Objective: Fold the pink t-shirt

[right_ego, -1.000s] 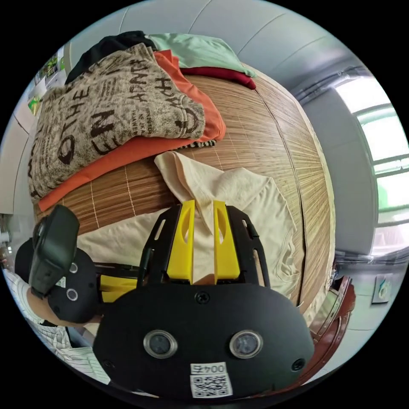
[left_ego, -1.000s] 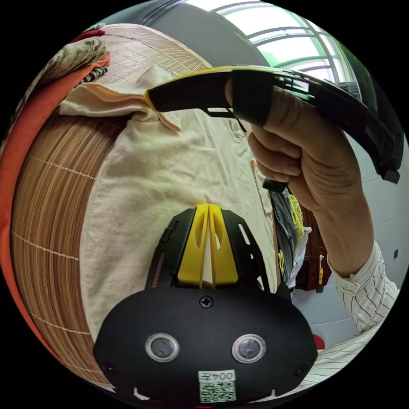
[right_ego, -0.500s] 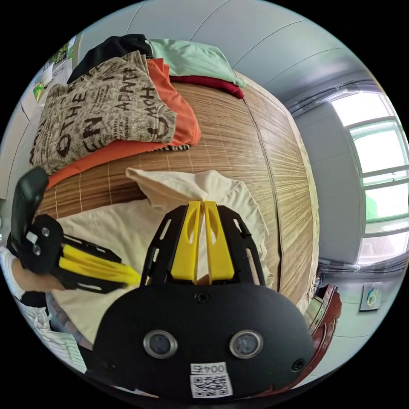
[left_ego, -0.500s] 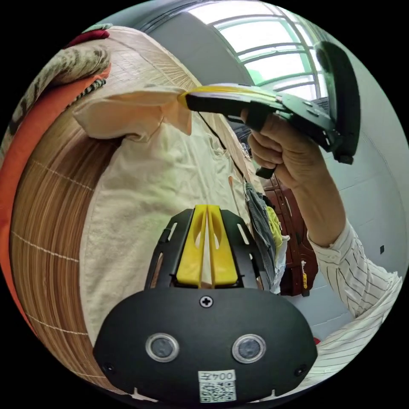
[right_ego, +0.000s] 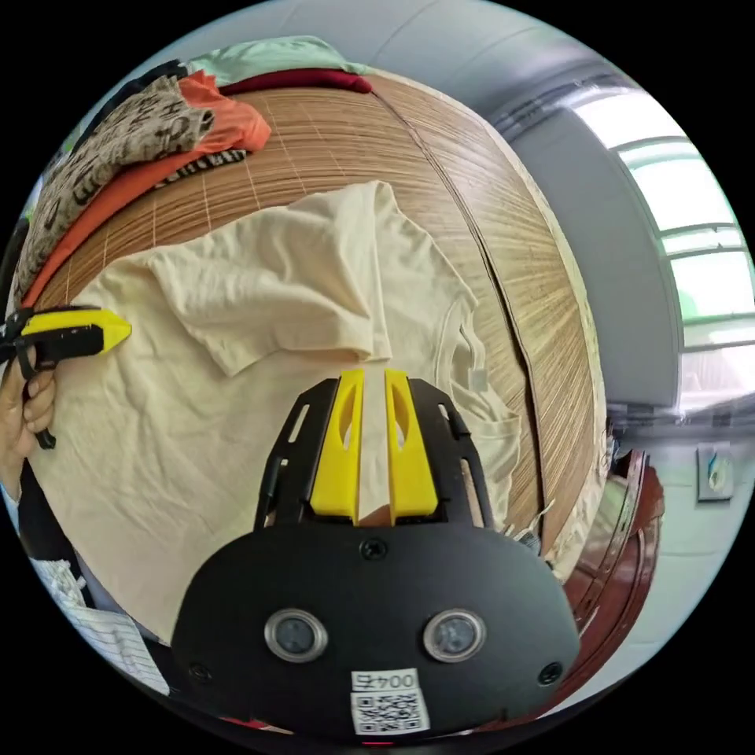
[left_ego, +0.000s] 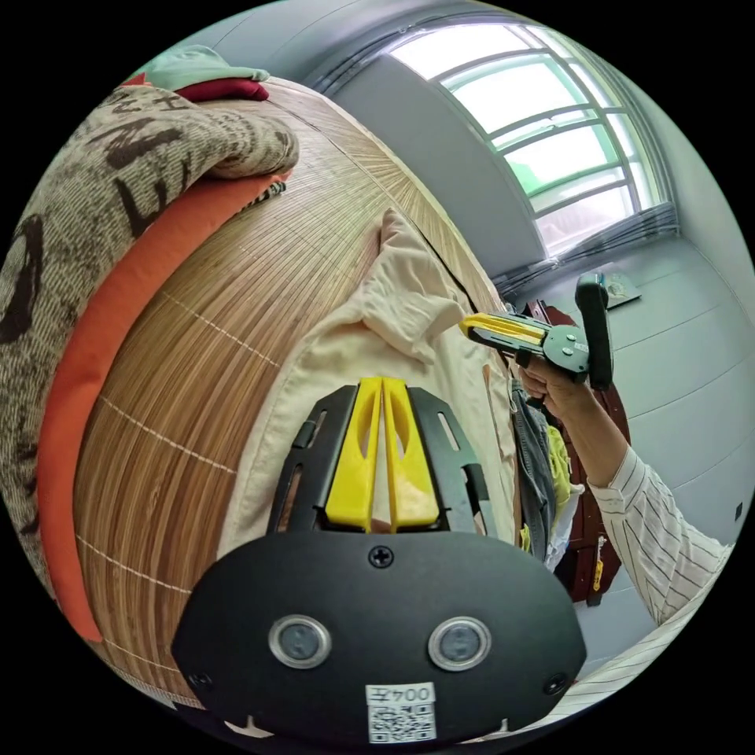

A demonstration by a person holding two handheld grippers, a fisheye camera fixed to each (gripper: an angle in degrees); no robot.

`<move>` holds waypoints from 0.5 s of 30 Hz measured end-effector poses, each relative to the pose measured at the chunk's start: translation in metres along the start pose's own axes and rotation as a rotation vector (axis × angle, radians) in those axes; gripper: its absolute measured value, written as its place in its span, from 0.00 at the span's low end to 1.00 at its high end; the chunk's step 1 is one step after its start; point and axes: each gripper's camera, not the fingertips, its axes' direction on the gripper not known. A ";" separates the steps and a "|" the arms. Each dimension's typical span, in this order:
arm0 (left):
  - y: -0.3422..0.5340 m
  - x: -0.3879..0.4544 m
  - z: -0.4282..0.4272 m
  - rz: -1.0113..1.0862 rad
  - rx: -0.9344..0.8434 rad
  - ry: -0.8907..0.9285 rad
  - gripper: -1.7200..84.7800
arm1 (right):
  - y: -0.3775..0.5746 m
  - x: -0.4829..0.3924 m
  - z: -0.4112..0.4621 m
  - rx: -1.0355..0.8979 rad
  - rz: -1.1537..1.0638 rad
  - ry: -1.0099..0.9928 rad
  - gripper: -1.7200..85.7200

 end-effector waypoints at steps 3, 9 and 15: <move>0.002 0.001 -0.001 -0.002 0.010 -0.007 0.02 | 0.030 0.029 -0.006 0.093 0.241 -0.206 0.11; 0.012 -0.004 -0.021 -0.049 0.149 -0.015 0.02 | 0.052 -0.027 -0.020 0.299 0.130 -0.310 0.11; 0.008 -0.027 -0.026 -0.141 0.142 -0.001 0.02 | 0.053 -0.037 0.017 0.188 0.054 -0.306 0.08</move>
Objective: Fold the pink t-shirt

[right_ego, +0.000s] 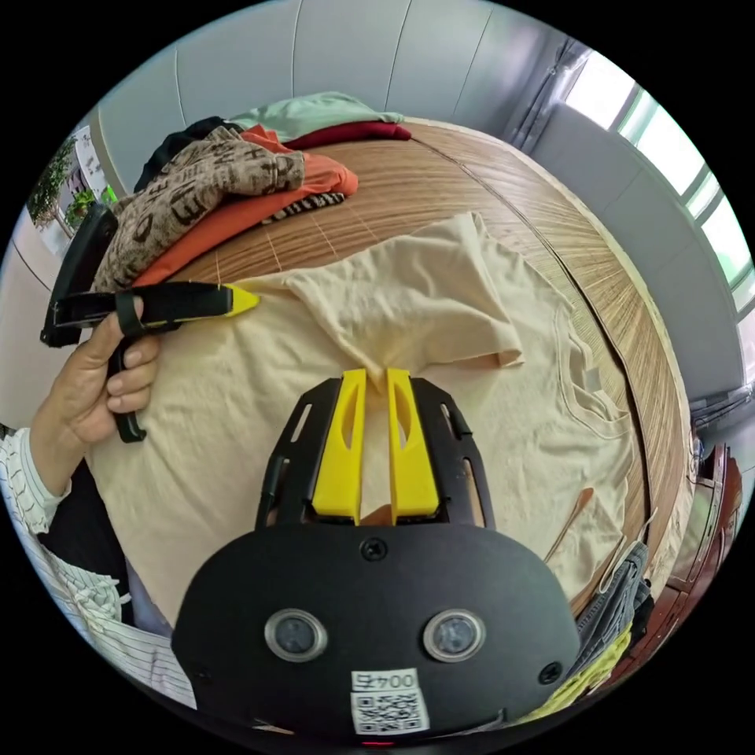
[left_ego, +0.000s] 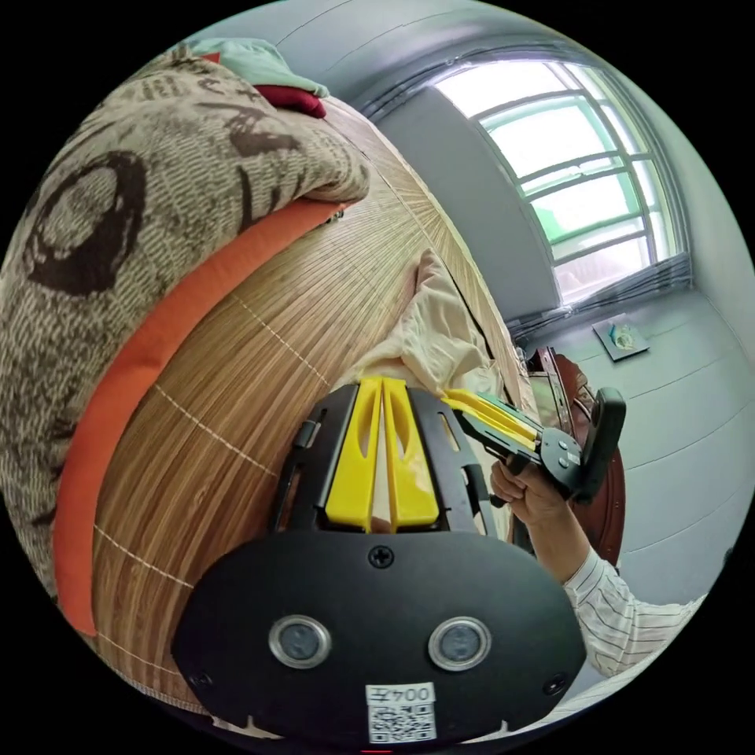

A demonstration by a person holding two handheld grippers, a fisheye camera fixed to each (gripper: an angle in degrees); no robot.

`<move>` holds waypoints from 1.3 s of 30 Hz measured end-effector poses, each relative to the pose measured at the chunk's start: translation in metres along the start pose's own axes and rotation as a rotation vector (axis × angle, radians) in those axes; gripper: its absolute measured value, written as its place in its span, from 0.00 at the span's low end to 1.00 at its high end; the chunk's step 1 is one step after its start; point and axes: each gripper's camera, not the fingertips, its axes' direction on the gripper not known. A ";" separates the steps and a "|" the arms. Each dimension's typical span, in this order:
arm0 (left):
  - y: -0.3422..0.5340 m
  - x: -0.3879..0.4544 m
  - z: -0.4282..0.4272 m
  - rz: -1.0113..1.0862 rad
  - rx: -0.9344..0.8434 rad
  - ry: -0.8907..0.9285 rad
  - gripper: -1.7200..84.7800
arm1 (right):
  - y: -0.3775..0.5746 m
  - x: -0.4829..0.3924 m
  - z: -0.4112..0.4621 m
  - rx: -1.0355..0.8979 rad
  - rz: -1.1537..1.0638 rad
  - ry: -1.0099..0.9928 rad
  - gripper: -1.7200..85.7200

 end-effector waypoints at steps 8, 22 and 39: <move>0.006 0.040 -0.011 0.144 0.070 -0.051 0.02 | 0.022 0.043 -0.018 0.069 0.070 -0.099 0.08; -0.016 0.010 0.011 0.017 0.025 -0.042 0.02 | -0.110 0.194 -0.008 0.084 0.323 -0.231 0.09; -0.008 0.008 0.011 0.027 0.031 -0.069 0.02 | -0.236 0.223 0.093 -0.134 0.252 -0.190 0.06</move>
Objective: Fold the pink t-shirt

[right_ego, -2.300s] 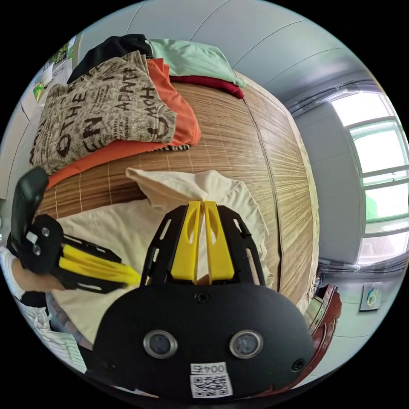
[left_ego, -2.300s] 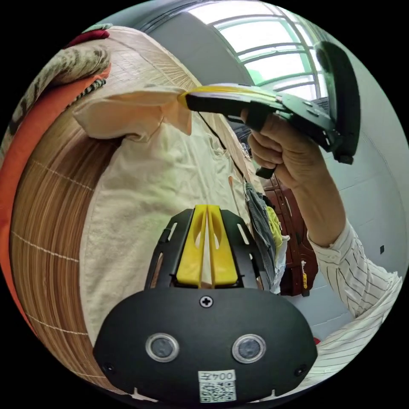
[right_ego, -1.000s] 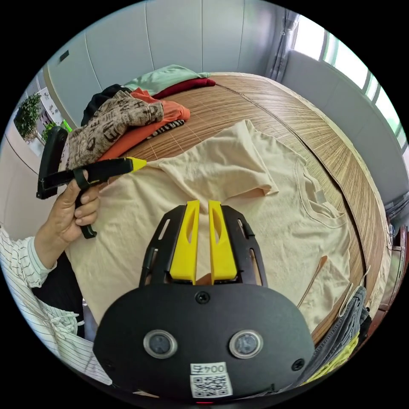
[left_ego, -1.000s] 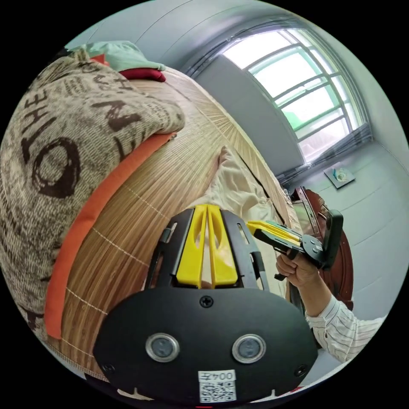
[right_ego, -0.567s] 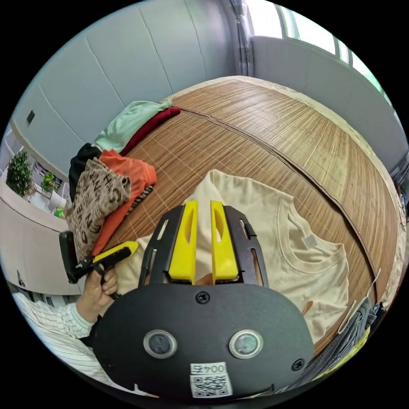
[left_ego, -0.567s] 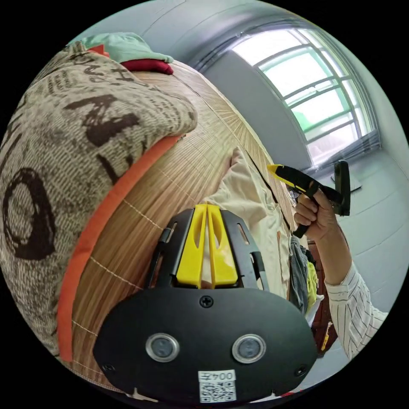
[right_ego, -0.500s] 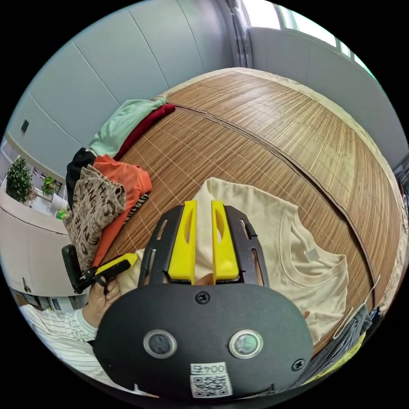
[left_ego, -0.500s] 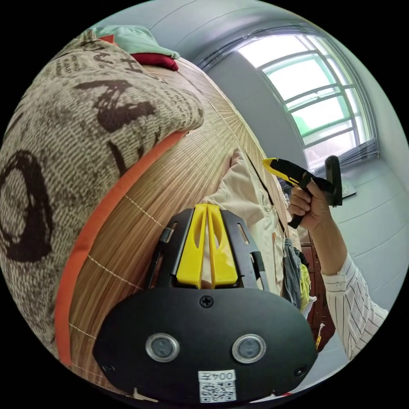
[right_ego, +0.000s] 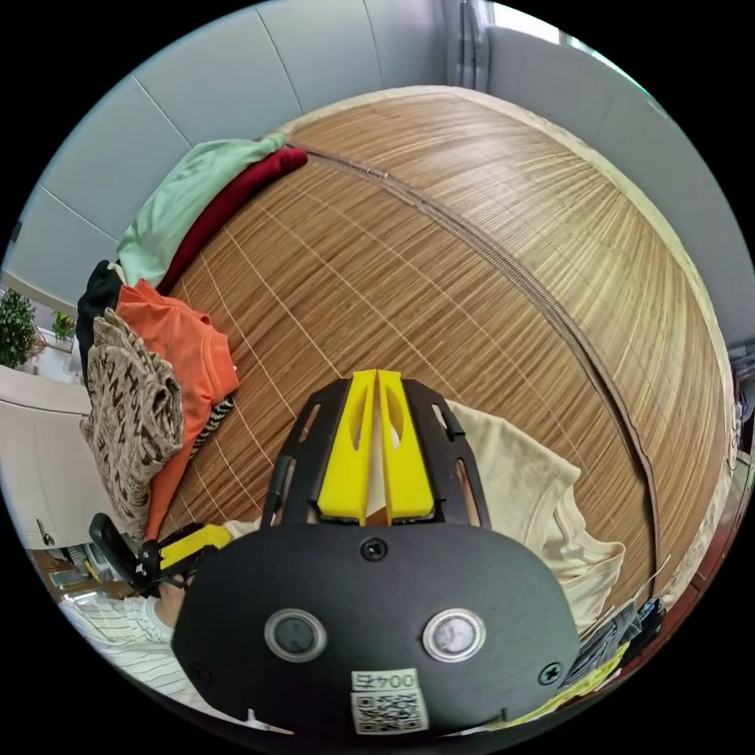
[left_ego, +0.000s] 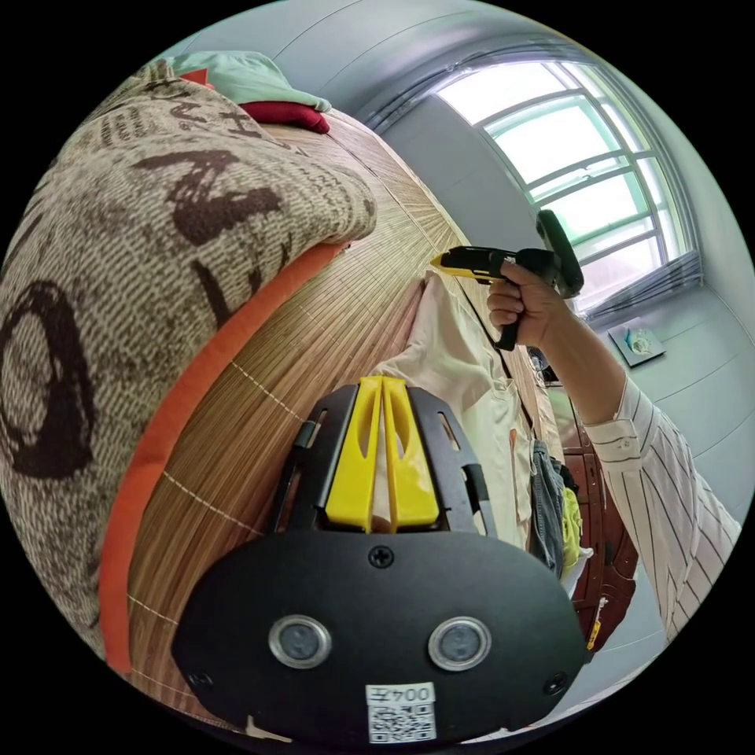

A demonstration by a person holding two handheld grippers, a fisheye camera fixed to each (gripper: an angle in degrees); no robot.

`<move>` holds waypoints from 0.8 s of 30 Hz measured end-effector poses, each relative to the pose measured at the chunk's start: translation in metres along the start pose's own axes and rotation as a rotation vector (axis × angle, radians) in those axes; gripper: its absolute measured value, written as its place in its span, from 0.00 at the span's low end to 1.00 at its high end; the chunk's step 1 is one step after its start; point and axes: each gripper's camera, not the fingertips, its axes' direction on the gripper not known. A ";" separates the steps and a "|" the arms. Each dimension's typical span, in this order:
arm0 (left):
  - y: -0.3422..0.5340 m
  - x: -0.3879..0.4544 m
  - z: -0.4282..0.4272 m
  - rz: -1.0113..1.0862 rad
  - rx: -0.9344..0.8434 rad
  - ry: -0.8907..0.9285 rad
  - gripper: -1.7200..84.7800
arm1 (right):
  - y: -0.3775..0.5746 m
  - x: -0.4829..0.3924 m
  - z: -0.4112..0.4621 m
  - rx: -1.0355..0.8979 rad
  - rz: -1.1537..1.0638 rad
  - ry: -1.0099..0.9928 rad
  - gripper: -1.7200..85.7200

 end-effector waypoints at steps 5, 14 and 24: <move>0.001 -0.005 -0.001 -0.008 0.000 0.019 0.02 | 0.033 0.020 -0.033 0.076 0.016 -0.062 0.09; 0.004 -0.010 -0.003 -0.012 0.005 0.028 0.02 | 0.167 0.080 -0.019 0.082 0.185 -0.073 0.11; 0.005 -0.014 -0.004 -0.012 0.005 0.027 0.02 | 0.166 0.014 -0.024 0.107 -0.081 0.254 0.03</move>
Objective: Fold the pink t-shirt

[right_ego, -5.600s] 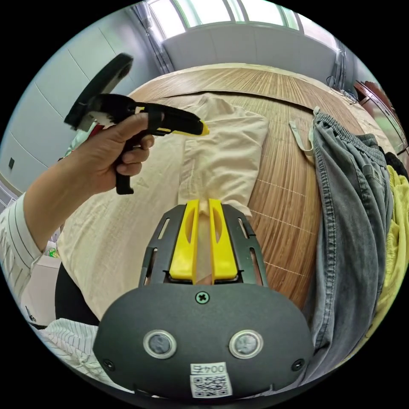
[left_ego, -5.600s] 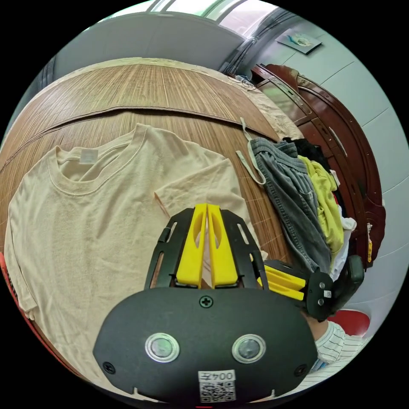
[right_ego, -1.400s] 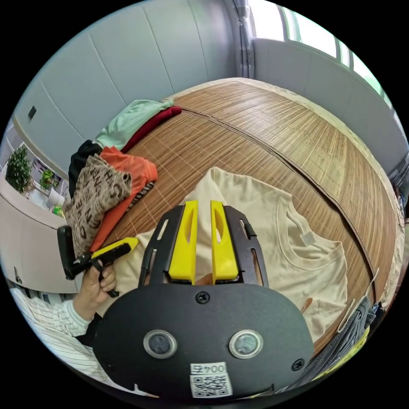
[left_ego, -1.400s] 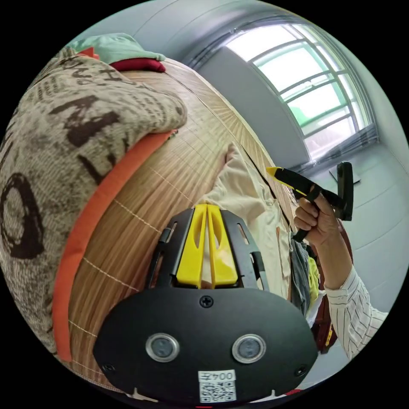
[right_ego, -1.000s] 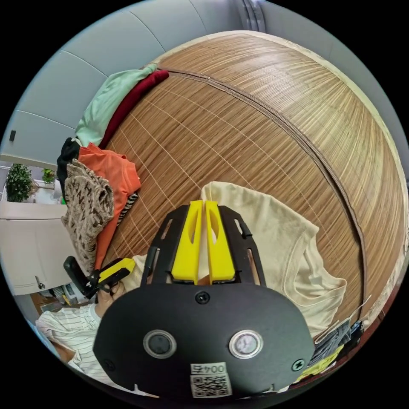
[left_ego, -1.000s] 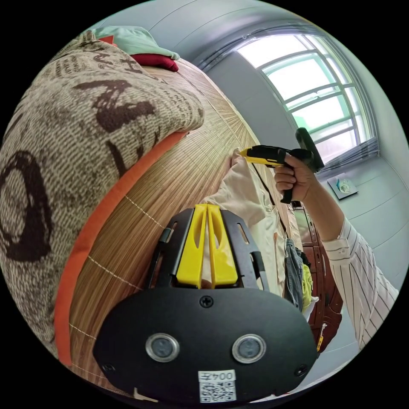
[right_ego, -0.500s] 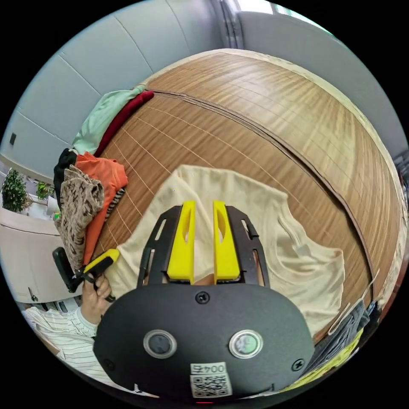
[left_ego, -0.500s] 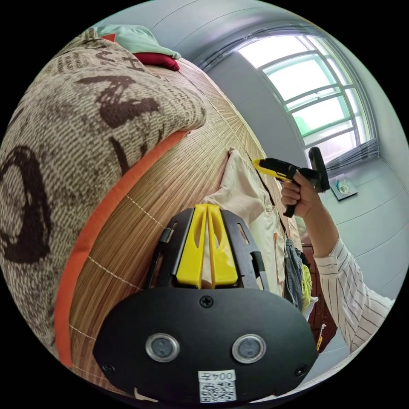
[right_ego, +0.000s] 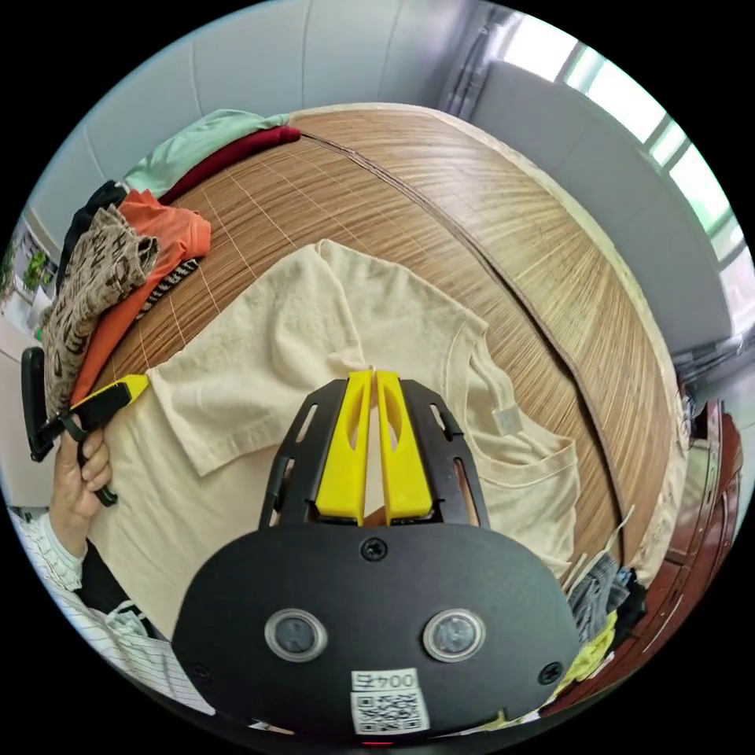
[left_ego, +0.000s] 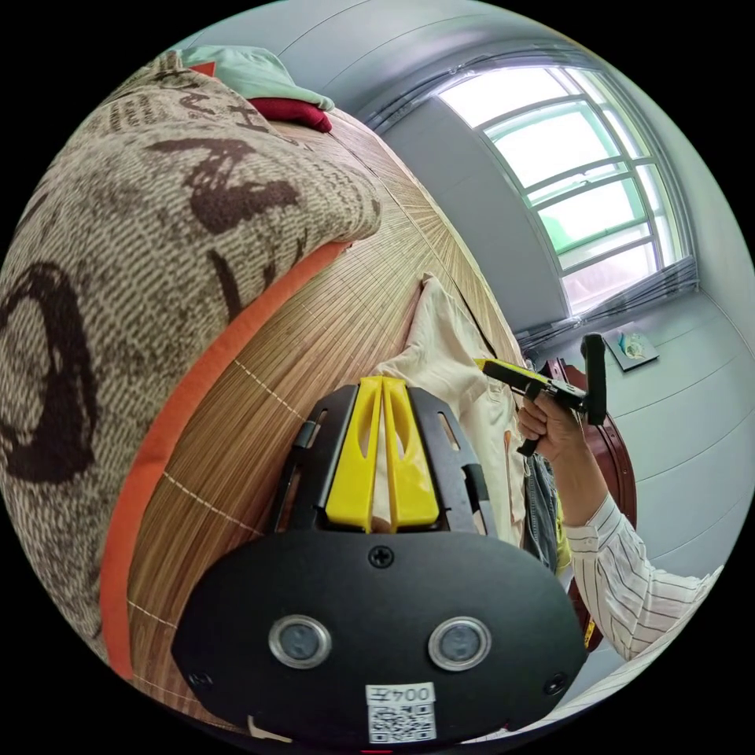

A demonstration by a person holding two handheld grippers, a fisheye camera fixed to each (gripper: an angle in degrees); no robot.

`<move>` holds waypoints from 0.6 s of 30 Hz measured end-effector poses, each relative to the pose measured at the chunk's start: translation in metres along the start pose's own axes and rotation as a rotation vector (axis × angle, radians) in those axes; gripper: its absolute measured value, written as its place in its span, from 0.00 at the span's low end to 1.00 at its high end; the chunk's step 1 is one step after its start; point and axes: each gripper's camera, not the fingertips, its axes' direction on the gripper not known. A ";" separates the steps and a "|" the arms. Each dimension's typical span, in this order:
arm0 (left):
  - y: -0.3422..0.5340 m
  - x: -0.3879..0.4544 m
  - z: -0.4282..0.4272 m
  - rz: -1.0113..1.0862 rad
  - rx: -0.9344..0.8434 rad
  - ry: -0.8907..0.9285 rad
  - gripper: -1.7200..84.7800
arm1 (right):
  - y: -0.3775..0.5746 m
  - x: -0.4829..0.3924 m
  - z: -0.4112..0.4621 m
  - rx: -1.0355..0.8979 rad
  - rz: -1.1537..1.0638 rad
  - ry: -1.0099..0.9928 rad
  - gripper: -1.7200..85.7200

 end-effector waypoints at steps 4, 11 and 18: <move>0.000 -0.002 0.000 0.000 -0.002 0.000 0.02 | -0.008 0.002 0.018 -0.053 -0.061 0.086 0.05; -0.001 -0.007 0.000 -0.006 -0.004 0.012 0.02 | -0.017 0.025 -0.009 0.037 0.074 -0.057 0.11; -0.004 -0.010 -0.001 -0.006 -0.006 0.015 0.02 | -0.048 0.005 -0.009 0.051 0.080 -0.245 0.10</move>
